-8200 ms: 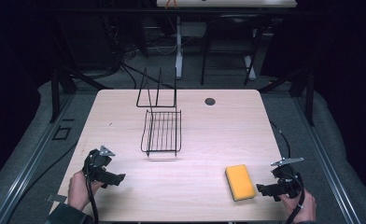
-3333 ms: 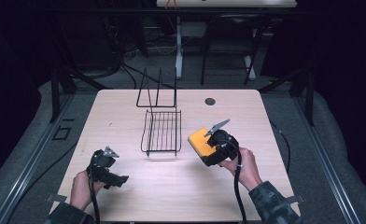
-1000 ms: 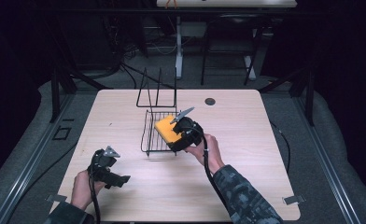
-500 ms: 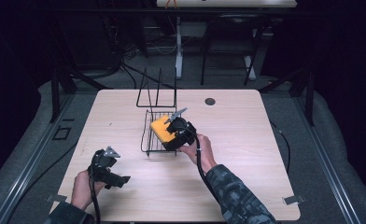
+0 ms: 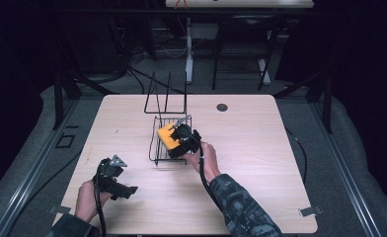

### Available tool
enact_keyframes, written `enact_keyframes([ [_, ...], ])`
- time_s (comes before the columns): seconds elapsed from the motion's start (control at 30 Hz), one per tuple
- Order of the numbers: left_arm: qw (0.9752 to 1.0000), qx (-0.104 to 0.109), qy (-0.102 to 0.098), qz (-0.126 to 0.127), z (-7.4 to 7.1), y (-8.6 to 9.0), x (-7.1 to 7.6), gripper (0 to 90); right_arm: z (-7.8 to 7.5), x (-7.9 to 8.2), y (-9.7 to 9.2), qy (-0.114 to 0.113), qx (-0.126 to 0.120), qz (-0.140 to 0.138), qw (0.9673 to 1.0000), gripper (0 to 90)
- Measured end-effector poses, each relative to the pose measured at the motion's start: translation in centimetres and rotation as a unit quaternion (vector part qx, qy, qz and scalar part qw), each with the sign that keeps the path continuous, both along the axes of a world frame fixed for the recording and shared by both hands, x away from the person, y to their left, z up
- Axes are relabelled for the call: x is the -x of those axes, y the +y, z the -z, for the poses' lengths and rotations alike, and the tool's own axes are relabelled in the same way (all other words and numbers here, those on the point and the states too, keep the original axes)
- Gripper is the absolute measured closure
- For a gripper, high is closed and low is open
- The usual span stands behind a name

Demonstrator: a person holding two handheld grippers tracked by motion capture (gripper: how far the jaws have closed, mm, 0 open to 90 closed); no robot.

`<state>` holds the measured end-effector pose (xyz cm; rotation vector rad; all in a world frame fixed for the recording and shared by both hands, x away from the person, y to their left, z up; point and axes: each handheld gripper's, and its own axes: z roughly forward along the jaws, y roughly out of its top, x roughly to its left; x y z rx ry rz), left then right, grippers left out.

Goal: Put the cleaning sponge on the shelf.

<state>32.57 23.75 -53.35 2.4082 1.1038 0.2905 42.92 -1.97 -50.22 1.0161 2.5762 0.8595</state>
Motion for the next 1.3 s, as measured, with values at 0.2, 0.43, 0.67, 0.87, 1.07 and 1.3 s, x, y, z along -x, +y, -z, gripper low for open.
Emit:
enact_keyframes([
  [0.2, 1.0000, 0.000, 0.001, 0.004, 0.0, -0.1, 0.0, 6.0, 0.7, -0.3, 0.6, 0.003, 0.010, 0.001, 0.9999, 22.6],
  [0.43, 1.0000, 0.001, 0.001, 0.006, 0.0, 0.0, 0.0, 6.1, 1.1, -0.7, 1.1, 0.007, 0.010, 0.001, 0.9999, 22.3],
  [0.67, 1.0000, 0.002, 0.002, 0.006, 0.1, 0.0, 0.0, 6.1, 1.6, -1.1, 0.9, 0.017, 0.011, 0.021, 0.9996, 21.4],
  [0.87, 1.0000, 0.001, 0.002, 0.007, 0.0, -0.1, 0.0, 6.1, 1.7, -1.3, 0.6, 0.019, 0.008, 0.018, 0.9996, 18.5],
  [1.07, 1.0000, 0.002, 0.003, 0.007, 0.0, -0.1, 0.0, 6.0, 1.4, -1.3, 0.2, 0.022, -0.001, 0.017, 0.9996, 10.7],
  [1.3, 1.0000, 0.002, 0.003, 0.007, 0.0, -0.1, 0.0, 6.0, 0.2, -0.6, -0.6, 0.018, -0.015, 0.011, 0.9997, 8.4],
])
